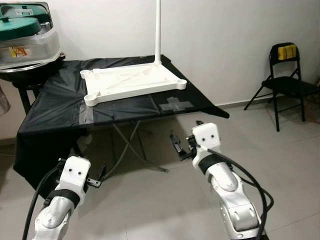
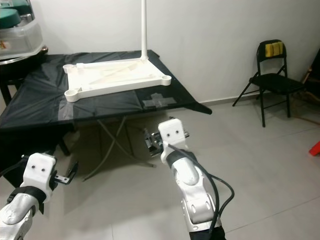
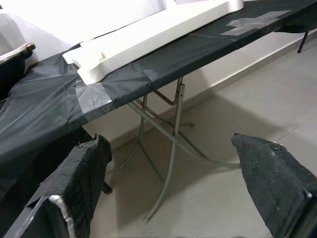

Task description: Building children table

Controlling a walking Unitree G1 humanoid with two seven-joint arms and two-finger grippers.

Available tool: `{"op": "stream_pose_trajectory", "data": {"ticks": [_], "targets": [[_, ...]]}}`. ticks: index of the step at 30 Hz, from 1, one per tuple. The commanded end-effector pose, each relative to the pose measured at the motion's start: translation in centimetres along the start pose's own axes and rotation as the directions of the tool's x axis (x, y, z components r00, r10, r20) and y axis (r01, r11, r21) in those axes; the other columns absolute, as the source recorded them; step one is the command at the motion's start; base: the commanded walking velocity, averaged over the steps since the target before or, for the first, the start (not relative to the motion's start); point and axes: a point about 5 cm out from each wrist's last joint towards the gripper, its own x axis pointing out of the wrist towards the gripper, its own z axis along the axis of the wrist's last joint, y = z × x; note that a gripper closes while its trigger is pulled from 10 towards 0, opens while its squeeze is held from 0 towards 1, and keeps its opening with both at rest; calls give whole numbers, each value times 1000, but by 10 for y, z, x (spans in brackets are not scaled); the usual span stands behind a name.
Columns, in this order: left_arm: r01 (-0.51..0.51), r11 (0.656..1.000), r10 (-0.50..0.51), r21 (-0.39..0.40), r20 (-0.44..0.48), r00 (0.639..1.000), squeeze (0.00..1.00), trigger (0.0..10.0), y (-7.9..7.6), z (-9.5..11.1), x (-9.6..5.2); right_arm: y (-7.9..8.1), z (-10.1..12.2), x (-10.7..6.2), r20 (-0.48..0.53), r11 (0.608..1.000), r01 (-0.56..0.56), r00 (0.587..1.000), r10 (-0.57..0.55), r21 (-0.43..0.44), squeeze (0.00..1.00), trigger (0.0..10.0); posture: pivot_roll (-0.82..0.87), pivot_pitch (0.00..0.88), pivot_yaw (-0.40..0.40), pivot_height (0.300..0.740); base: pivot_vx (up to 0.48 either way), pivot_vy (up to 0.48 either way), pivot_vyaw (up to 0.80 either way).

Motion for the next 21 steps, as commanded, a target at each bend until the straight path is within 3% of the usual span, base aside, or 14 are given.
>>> {"op": "stream_pose_trajectory", "data": {"ticks": [1,6,13,21], "targets": [[-3,1000,3,6,-5,1000,0,10000,3,0,0,2,1,0,16,1000,-7,1000,7,-5,0,10000,-23,0,-44,740,0,0,0],[-7,1000,7,16,-9,1000,0,10000,3,-1,0,2,1,-1,16,1000,-7,1000,7,-7,0,10000,-24,0,-43,740,0,0,0],[-5,1000,6,17,-19,1000,0,10000,2,-2,1,1,1,-2,17,1000,-9,1000,9,-6,0,10000,-24,0,-43,740,0,-376,0],[-9,1000,9,7,-24,1000,0,10000,3,-3,-1,1,0,-3,12,1000,-13,1000,13,-6,0,10000,-24,0,-42,740,0,0,0]]}}
